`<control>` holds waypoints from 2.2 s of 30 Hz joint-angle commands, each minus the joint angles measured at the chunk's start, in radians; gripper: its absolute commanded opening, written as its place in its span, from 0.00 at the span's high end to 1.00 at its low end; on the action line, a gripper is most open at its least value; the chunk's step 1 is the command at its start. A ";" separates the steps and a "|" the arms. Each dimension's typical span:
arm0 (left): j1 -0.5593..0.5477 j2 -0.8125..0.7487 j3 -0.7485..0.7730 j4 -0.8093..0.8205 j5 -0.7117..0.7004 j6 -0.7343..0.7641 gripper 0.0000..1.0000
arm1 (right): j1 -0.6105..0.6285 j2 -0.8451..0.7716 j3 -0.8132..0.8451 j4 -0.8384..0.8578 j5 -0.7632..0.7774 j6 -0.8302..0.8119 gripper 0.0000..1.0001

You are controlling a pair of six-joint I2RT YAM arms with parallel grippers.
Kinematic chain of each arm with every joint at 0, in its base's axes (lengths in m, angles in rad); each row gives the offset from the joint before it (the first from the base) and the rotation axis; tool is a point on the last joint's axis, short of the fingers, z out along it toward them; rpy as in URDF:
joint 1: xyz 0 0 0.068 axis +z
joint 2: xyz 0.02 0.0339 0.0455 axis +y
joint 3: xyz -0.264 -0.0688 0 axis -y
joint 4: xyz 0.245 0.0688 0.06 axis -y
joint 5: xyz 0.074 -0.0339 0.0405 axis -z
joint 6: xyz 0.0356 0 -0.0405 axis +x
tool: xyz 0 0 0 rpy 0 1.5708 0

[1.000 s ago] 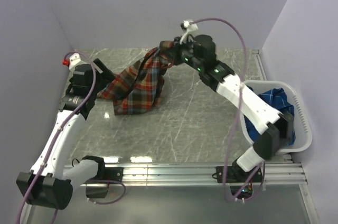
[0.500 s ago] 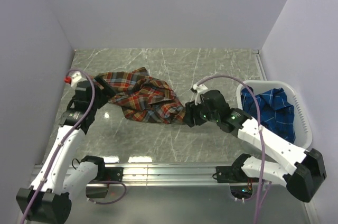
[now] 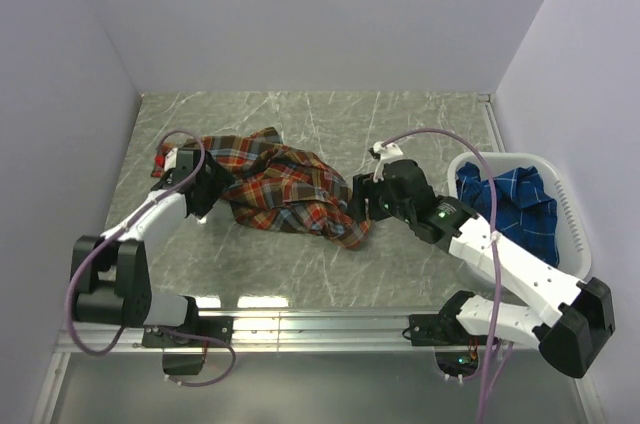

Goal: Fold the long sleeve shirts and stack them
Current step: Flatten the shirt out

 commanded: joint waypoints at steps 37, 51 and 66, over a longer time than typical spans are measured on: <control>0.043 -0.064 0.333 -0.141 -0.186 0.151 0.99 | 0.002 0.418 0.076 0.103 -0.270 -0.067 0.90; 0.070 0.136 0.719 -0.204 -0.280 0.270 0.99 | -0.030 0.328 0.370 0.070 0.164 -0.188 1.00; 0.072 -0.552 0.197 -0.400 -0.202 0.126 0.94 | 0.039 -0.095 0.009 -0.067 -0.187 -0.136 0.97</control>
